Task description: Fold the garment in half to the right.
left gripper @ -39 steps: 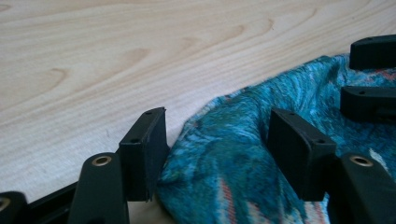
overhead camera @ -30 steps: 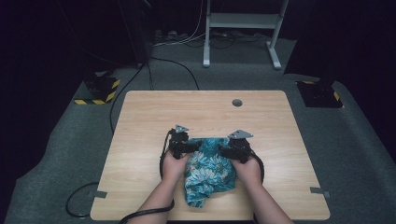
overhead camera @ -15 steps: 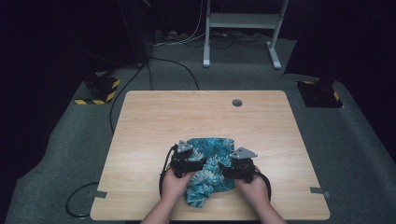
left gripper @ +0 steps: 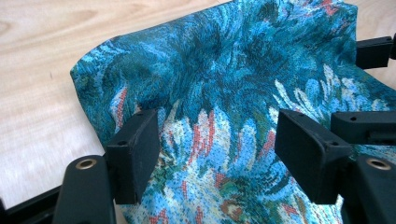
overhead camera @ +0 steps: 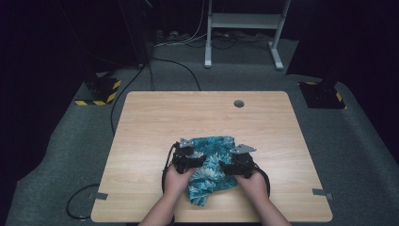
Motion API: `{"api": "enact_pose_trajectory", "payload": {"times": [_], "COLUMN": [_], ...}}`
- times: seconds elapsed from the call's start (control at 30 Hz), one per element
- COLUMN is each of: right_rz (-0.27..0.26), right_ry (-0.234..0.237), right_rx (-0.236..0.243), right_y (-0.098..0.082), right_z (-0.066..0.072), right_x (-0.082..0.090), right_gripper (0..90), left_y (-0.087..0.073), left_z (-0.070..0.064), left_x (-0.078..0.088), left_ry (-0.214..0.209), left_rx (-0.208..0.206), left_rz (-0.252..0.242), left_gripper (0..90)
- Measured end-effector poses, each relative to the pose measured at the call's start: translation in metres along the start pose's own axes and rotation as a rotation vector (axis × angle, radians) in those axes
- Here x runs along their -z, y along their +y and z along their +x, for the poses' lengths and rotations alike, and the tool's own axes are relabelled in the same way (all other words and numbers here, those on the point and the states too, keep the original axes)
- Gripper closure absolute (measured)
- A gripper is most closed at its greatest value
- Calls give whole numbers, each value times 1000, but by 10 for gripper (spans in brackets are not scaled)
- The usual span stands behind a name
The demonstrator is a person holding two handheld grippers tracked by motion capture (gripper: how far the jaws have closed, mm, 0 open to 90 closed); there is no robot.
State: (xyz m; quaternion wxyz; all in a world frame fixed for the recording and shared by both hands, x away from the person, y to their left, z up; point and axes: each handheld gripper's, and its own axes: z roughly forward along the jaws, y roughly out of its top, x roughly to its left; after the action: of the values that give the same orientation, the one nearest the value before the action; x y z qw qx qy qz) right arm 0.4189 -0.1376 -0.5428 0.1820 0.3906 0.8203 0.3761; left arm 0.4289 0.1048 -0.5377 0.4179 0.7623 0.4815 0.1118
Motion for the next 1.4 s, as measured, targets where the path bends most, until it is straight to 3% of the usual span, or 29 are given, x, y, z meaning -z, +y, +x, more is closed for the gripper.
{"api": "enact_pose_trajectory", "payload": {"times": [0.23,0.33,0.6,0.73,0.87,1.07,1.2,1.4], "right_rz": [-3,1,13,-2,-29,-62,-73,-98], "right_ry": [-19,-23,18,23,26,21,11,-10], "right_rx": [-17,-20,-25,-20,-24,-13,2,1], "right_y": [10,14,17,18,21,29,36,42], "right_z": [-10,-13,-9,-4,-3,-1,0,1], "right_x": [-12,-16,-14,-7,0,9,15,23], "right_gripper": [255,253,139,91,70,3,0,0], "left_y": [16,20,22,23,27,32,36,41], "left_z": [10,13,9,7,2,-2,-5,-6], "left_x": [-14,-17,-18,-12,-3,10,18,35], "left_ry": [10,5,-44,-46,-42,-62,-47,-75], "left_rx": [-16,-1,24,17,-30,-57,-60,-82], "left_rz": [12,11,37,28,0,-20,-30,-60], "left_gripper": [304,281,86,59,61,57,20,38]}}
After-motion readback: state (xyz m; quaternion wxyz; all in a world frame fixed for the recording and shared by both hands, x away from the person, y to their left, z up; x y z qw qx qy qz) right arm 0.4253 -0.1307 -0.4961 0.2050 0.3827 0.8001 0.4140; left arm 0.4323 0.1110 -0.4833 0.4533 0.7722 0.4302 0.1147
